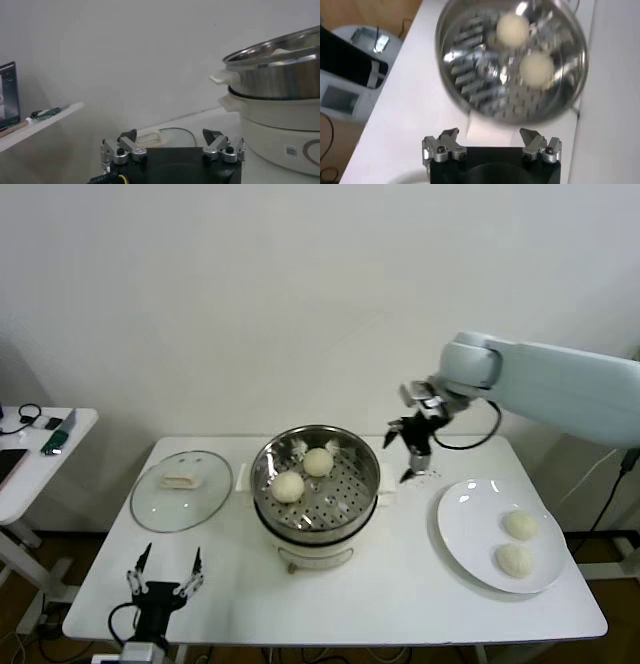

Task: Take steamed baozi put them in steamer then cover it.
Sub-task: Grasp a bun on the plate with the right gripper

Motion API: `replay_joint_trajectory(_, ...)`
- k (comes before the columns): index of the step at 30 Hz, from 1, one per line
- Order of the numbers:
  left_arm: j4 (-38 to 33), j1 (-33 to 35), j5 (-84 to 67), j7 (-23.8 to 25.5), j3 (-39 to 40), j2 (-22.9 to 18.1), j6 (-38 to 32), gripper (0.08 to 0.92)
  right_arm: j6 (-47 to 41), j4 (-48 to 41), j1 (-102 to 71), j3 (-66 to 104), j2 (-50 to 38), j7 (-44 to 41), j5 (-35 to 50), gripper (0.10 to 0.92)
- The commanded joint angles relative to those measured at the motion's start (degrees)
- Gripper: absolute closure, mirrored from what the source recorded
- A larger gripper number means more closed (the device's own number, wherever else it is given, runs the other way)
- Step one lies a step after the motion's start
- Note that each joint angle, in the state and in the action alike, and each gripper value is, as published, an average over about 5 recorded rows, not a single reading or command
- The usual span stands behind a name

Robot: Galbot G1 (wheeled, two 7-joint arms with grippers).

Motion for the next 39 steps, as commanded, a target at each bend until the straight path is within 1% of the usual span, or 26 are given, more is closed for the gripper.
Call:
replay_joint_trajectory(1,-0.4,0.1,0.1,-0.1,0.0,-0.4,0.2,0.177,2.5,3.9,-5.0,0.9,-15.9,-0.8,-12.5,0.203)
replay_joint_trajectory(3,-0.6,0.4,0.3,-0.1,-0.1,-0.7,0.2,0.177,3.3,3.0,-9.4,3.3,-18.0,-0.9,-15.7,0.203)
replay_joint_trajectory(8,-0.7,0.8,0.7,-0.2,-0.3,-1.2,0.2,0.177,4.6,1.2,-21.6,12.4,-22.0,-1.3,-20.2,0.203)
replay_joint_trajectory(13,-0.6,0.9,1.1,-0.2,-0.4,-1.7,0.2,0.177,5.6,-1.1,-30.8,19.8,-23.0,-1.4,-23.1,0.203)
replay_joint_trajectory(25,-0.2,0.9,1.7,-0.4,-0.5,-2.4,0.4,0.177,6.9,-8.3,-44.5,30.5,-19.1,-1.4,-28.8,0.203)
replay_joint_trajectory(39,0.5,0.5,2.4,-0.5,-0.5,-2.4,0.7,0.177,7.2,-13.3,-45.3,32.2,-13.5,-1.2,-30.0,0.203)
